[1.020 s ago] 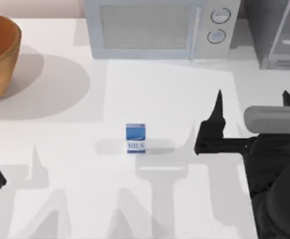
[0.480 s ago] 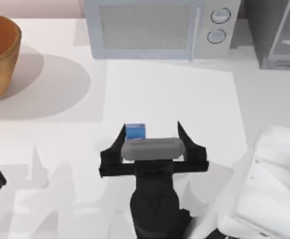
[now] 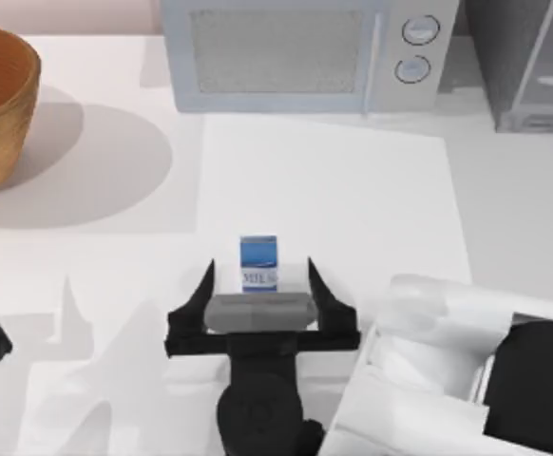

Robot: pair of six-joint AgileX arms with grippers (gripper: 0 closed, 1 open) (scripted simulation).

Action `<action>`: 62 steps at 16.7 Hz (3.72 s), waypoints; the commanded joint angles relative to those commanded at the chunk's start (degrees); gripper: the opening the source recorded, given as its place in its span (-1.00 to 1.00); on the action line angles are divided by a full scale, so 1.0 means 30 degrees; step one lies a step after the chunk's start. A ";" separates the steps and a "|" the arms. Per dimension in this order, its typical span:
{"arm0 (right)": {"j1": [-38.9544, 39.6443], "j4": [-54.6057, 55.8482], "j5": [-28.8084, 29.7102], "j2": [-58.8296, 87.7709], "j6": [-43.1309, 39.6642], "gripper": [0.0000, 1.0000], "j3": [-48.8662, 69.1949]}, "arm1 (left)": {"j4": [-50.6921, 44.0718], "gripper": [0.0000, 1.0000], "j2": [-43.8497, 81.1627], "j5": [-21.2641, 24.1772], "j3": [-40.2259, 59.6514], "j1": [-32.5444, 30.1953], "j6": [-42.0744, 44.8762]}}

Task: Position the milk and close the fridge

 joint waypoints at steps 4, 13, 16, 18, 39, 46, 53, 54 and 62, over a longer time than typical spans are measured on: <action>-0.0337 -0.0194 -0.0319 0.0027 -0.0002 1.00 0.0214 | 0.0000 1.00 0.0000 0.0000 0.0000 0.0000 0.0000; -0.1750 -0.1043 -0.1745 0.0520 -0.0087 0.85 0.1656 | 0.0000 1.00 0.0000 0.0000 0.0000 0.0000 0.0000; -0.1750 -0.1043 -0.1745 0.0520 -0.0087 0.40 0.1656 | 0.0000 1.00 0.0000 0.0000 0.0000 0.0000 0.0000; -0.1750 -0.1043 -0.1745 0.0520 -0.0087 0.10 0.1656 | 0.0000 1.00 0.0000 0.0000 0.0000 0.0000 0.0000; -0.1708 -0.1904 -0.1772 -0.0653 -0.0051 -1.00 0.1347 | 0.0000 1.00 0.0000 0.0000 0.0000 0.0000 0.0000; -0.1702 -0.2599 -0.1758 -0.1526 0.0001 -1.00 0.1183 | 0.0000 1.00 0.0000 0.0000 0.0000 0.0000 0.0000; -0.5854 -0.3447 -0.5821 -0.4974 0.0067 -1.00 -0.1555 | 0.0000 1.00 0.0000 0.0000 0.0000 0.0000 0.0000; -0.7122 -0.3697 -0.7026 -0.5949 0.0060 -1.00 -0.2329 | 0.0000 1.00 0.0000 0.0000 0.0000 0.0000 0.0000; -1.8624 -0.5874 -1.8252 -1.5265 -0.0093 -1.00 -0.9062 | 0.0000 1.00 0.0000 0.0000 0.0000 0.0000 0.0000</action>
